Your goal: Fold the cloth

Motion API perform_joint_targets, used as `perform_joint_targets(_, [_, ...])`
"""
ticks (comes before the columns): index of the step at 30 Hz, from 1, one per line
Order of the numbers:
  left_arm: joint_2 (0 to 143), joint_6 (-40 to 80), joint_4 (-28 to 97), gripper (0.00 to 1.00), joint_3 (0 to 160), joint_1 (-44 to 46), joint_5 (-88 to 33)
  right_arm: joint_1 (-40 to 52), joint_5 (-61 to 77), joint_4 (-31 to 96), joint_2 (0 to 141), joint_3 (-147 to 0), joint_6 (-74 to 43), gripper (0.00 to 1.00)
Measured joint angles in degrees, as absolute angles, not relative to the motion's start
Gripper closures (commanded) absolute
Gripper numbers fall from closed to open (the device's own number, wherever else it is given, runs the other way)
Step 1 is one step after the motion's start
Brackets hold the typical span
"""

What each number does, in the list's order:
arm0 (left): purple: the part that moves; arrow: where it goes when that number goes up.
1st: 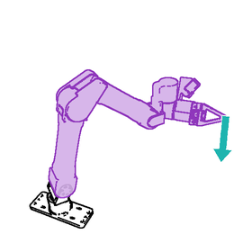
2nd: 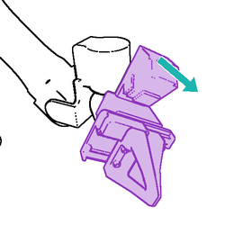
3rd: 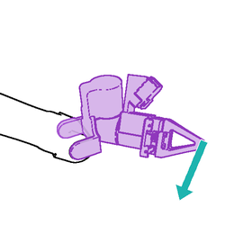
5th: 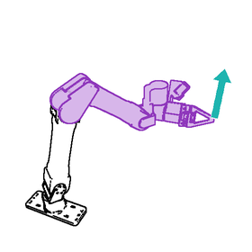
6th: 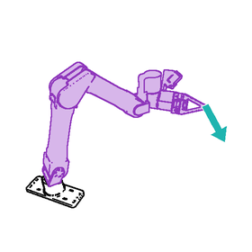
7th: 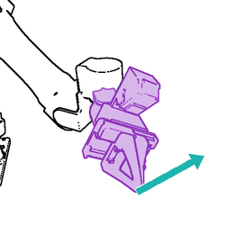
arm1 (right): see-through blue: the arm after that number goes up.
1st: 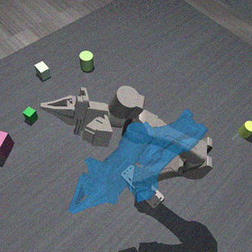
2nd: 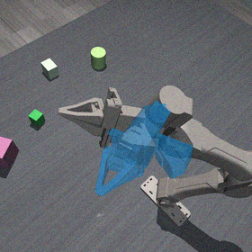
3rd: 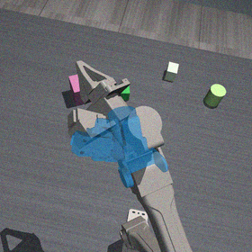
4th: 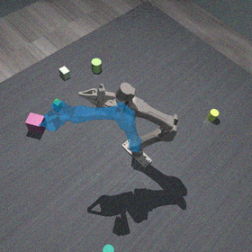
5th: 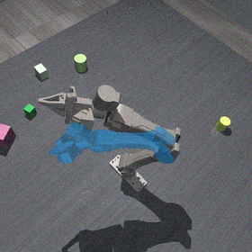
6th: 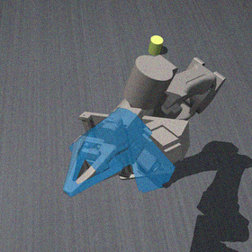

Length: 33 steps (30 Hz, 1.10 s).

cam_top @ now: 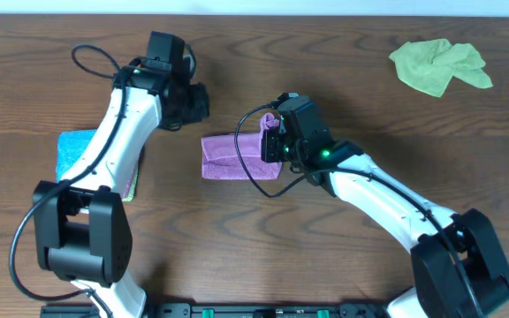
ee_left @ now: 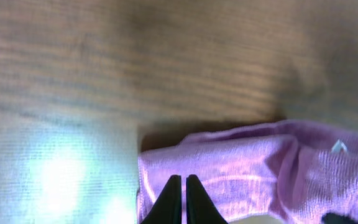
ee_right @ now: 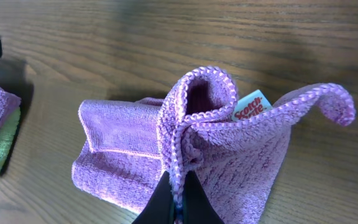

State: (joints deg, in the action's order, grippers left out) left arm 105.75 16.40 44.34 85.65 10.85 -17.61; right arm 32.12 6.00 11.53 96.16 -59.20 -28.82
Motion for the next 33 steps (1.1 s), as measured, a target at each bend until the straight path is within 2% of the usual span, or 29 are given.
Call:
perform_joint_targets(9, [105.21,18.2,45.52,0.94,83.22,10.94,-20.8,32.12,5.39,11.77,96.16,-60.23,-28.18,0.99])
perform_joint_targets(16, [104.79,22.37,38.81,0.94,71.66,10.94,-25.19,32.12,5.3,12.27,96.16,-61.04,-27.79,0.99])
perform_joint_targets(33, [104.79,29.02,25.21,0.94,59.9,10.96,-25.89,32.27,5.26,15.07,96.16,-65.89,-26.48,0.99])
